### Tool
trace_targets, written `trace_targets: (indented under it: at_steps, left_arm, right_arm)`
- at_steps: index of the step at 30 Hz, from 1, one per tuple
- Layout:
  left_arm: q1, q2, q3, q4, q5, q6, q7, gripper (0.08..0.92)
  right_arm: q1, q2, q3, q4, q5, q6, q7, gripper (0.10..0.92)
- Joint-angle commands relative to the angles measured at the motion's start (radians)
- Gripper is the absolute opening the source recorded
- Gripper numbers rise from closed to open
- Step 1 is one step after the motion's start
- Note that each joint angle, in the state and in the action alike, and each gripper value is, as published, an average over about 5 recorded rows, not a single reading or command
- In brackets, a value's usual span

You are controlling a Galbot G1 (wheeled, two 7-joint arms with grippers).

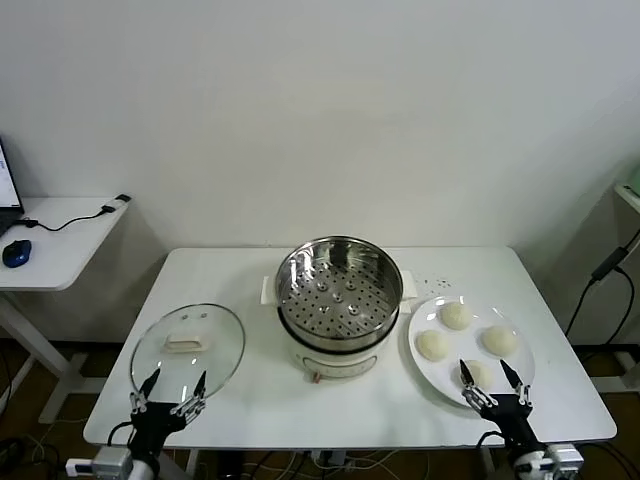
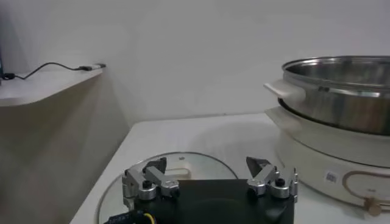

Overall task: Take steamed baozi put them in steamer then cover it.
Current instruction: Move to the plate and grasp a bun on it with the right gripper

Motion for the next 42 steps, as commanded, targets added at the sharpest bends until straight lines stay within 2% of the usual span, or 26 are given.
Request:
trace_targets:
  at_steps: [1, 7, 12, 17, 23, 28, 34, 38, 42]
  left_arm:
    - [0.005, 0.0, 0.004, -0.003, 0.01, -0.002, 0.001, 0.823]
    - [0.009, -0.006, 0.006, -0.011, 0.012, -0.005, -0.002, 0.823]
    - [0.013, -0.008, 0.0, -0.018, 0.014, -0.012, -0.01, 0.823]
    - [0.017, -0.01, -0.001, -0.025, 0.015, -0.018, -0.016, 0.823]
    - [0.017, -0.009, 0.001, -0.033, 0.016, -0.02, -0.017, 0.823]
    - [0.028, -0.01, 0.002, -0.035, 0.018, -0.021, -0.017, 0.823]
    - [0.046, -0.017, 0.001, -0.034, 0.024, -0.028, -0.019, 0.823]
    - [0.056, -0.023, -0.001, -0.037, 0.027, -0.032, -0.022, 0.823]
    - [0.063, -0.025, -0.005, -0.039, 0.03, -0.034, -0.023, 0.823]
  right_arm:
    - [0.172, -0.087, 0.079, -0.006, -0.081, -0.126, -0.041, 0.823]
    - [0.371, -0.279, 0.052, -0.064, -0.189, -0.242, -0.17, 0.823]
    - [0.517, -0.445, 0.004, -0.138, -0.388, -0.334, -0.413, 0.823]
    - [0.65, -0.575, -0.083, -0.227, -0.646, -0.272, -0.744, 0.823]
    - [0.835, -0.677, -0.267, -0.365, -0.808, -0.165, -0.971, 0.823]
    - [1.009, -0.708, -0.486, -0.482, -0.891, -0.104, -1.049, 0.823]
    - [1.195, -0.697, -0.752, -0.616, -0.901, -0.032, -1.136, 0.823]
    - [1.254, -0.642, -0.848, -0.709, -0.907, 0.013, -1.157, 0.823]
    - [1.28, -0.54, -0.824, -0.838, -0.955, 0.133, -1.159, 0.823]
